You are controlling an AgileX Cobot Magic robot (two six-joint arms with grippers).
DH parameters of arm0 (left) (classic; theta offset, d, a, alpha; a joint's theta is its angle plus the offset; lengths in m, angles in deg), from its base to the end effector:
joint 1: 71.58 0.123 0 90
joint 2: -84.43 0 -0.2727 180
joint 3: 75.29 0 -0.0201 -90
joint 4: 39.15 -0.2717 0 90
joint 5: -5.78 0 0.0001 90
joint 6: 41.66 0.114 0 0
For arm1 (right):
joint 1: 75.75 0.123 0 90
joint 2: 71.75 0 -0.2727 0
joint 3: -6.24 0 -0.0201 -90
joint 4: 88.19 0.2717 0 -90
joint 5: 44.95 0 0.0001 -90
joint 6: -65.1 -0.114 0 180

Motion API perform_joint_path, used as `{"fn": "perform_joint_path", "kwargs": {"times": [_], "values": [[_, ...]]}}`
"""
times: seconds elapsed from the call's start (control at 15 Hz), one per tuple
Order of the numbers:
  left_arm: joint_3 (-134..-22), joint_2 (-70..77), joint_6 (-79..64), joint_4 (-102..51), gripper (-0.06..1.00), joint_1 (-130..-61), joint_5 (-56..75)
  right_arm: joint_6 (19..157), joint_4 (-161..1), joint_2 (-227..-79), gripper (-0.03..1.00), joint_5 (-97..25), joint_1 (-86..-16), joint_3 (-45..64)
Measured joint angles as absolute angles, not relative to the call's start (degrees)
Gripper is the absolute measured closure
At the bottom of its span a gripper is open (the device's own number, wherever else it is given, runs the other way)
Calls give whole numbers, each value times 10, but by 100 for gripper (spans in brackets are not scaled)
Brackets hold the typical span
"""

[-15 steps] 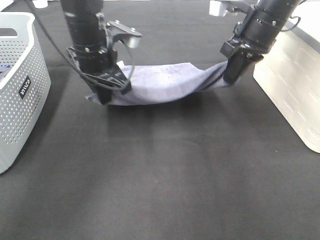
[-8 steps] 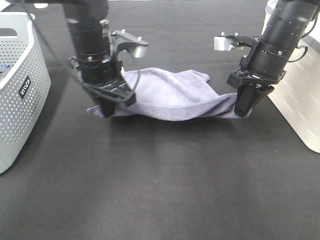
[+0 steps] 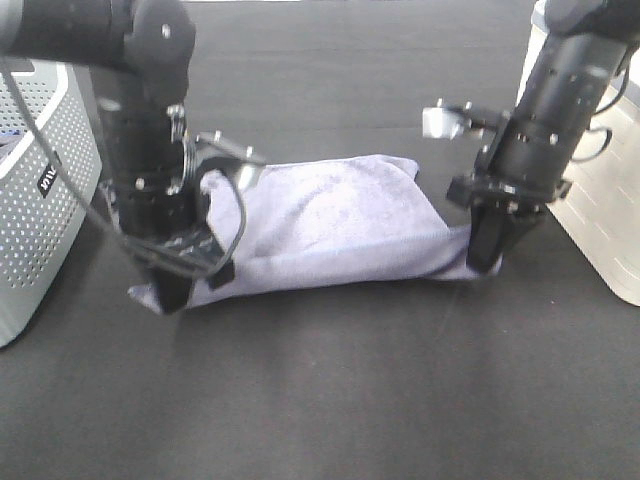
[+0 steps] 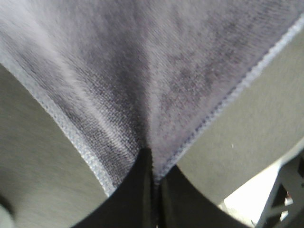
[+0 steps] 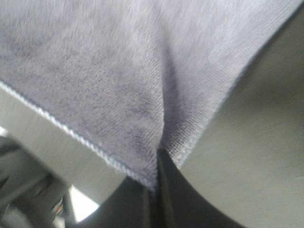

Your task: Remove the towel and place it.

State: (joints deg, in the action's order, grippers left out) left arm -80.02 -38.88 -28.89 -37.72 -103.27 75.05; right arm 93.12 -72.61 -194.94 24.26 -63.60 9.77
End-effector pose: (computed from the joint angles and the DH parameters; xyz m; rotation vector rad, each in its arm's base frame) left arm 0.3239 -0.2031 0.1257 -1.1215 -2.7854 -0.0002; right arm 0.3651 0.1079 0.1250 0.8632 -2.8701 -0.3999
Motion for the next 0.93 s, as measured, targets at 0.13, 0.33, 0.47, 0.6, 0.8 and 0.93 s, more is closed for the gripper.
{"fn": "perform_joint_path", "kwargs": {"times": [0.13,0.33,0.47,0.6,0.8,0.93], "values": [[-780,-389,-260,-379,94,-1033,749,931,-748,-1931,96,242,-612,63],[-778,-389,-211,-379,94,-1033,749,933,-755,-1905,96,241,-609,4],[-778,-389,-195,-379,94,-1033,749,940,-752,-1892,96,215,-609,-36],[-778,-389,-172,-380,94,-1033,749,988,-731,-1877,93,168,-609,-86],[-778,-389,-166,-379,94,-1033,749,1029,-708,-1876,91,132,-609,-123],[-776,-389,-157,-369,94,-1033,749,1039,-707,-1876,90,107,-609,-140]]}}
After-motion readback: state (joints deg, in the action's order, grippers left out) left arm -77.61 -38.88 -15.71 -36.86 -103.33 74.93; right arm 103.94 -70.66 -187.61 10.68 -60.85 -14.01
